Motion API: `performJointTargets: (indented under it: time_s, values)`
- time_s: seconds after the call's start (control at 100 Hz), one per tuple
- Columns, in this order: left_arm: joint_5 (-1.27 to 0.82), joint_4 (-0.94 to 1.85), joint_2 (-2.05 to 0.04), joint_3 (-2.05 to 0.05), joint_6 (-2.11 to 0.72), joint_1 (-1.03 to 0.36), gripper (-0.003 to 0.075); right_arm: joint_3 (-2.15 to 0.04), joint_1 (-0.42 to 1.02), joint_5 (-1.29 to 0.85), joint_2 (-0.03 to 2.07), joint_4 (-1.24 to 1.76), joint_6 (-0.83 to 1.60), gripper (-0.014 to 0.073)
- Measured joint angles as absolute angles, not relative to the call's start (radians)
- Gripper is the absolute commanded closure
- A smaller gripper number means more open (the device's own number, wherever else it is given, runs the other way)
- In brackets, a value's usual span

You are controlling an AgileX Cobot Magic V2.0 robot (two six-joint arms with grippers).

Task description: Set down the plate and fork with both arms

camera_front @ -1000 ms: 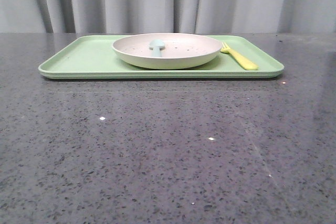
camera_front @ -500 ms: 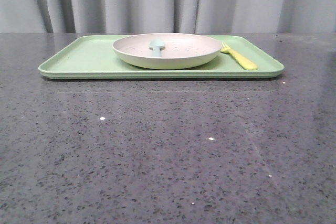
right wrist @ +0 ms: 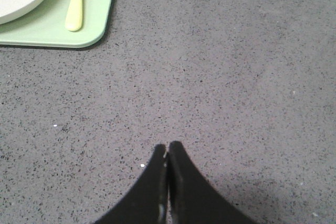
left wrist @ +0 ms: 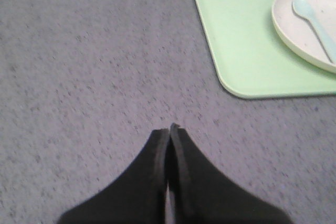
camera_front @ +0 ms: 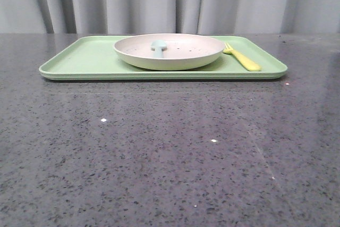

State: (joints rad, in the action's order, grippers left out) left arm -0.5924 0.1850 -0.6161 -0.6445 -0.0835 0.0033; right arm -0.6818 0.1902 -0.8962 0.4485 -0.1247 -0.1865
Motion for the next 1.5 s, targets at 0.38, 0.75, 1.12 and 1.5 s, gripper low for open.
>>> performJointTargets:
  time_s: [0.38,0.75,1.12,1.5]
  values:
    - [-0.223,0.147,-0.464,-0.374,-0.084,0.003,0.0741,-0.682,0.19,-0.896,0.449,-0.125,-0.187,0.0713]
    - [-0.218,0.091,-0.133,-0.113,-0.084,0.003,0.0741,-0.682,0.19,-0.896,0.449,-0.125,-0.187,0.0713]
    - [-0.212,0.087,0.003,-0.009,-0.084,0.003,0.0741,-0.682,0.19,-0.896,0.449,-0.125,-0.187,0.0713]
    - [-0.12,0.079,0.003,-0.002,-0.084,0.003,0.0741,-0.682,0.19,-0.896,0.449,-0.125,-0.187,0.0713]
